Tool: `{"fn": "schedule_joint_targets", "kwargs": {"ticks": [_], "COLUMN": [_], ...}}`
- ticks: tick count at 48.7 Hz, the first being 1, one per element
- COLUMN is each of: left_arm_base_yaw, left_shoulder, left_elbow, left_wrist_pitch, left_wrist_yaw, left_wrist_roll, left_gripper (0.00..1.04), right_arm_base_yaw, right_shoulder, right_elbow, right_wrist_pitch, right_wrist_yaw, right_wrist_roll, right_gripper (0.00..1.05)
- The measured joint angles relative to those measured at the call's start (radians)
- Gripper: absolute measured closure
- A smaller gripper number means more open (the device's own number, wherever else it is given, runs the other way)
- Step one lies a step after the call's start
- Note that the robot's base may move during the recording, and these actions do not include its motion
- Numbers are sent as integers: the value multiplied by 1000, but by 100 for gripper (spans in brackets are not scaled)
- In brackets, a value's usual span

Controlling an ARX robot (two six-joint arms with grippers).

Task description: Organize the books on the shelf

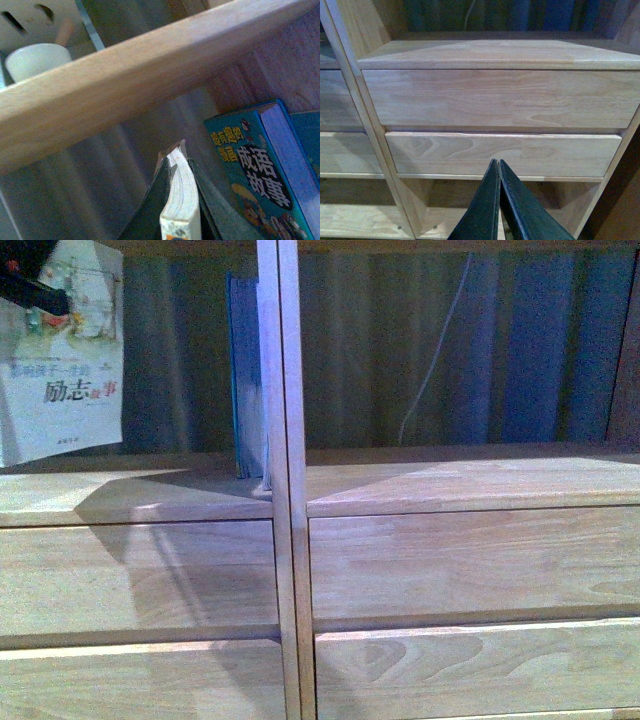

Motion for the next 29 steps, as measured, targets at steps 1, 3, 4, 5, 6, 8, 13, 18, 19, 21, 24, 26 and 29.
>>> {"fn": "schedule_joint_targets", "kwargs": {"ticks": [1, 3, 4, 5, 6, 8, 13, 18, 19, 21, 24, 26, 29], "left_arm_base_yaw": [-4, -14, -18, -23, -28, -36, -50, -65, -68, -72, -82, -92, -105], "left_shoulder": [19, 64, 82, 108, 133, 173, 261, 339, 352, 369, 396, 415, 434], "left_elbow": [25, 82, 106, 142, 174, 228, 348, 454, 470, 494, 533, 558, 585], "left_wrist_pitch": [-4, -21, -29, -37, -47, -63, -105, -130, -134, -141, -152, -154, -158], "left_wrist_yaw": [-1, -2, -2, -2, -3, -1, 4, 5, 5, 5, 3, -1, -3], "left_wrist_roll": [-2, -7, -8, -11, -12, -13, -10, -12, -13, -14, -19, -26, -33], "left_gripper": [98, 98, 98, 98, 98, 98, 98, 98, 98, 98, 98, 98, 98], "right_arm_base_yaw": [0, 0, 0, 0, 0, 0, 0, 0, 0, 0, 0, 0, 0], "right_shoulder": [-10, -33, -43, -58, -72, -93, -135, -176, -186, -200, -224, -241, -260], "right_elbow": [-3, -9, -12, -16, -21, -27, -50, -61, -61, -61, -61, -61, -61], "right_wrist_pitch": [-6, -21, -26, -35, -45, -63, -78, -96, -105, -118, -138, -155, -175], "right_wrist_yaw": [0, 0, 0, 0, 0, 0, 0, 0, 1, 1, 0, 1, 1], "right_wrist_roll": [0, 0, 0, 0, 0, 0, 0, 0, 0, 0, 0, 0, -1], "right_gripper": [102, 102, 102, 102, 102, 102, 102, 102, 102, 102, 102, 102, 102]}}
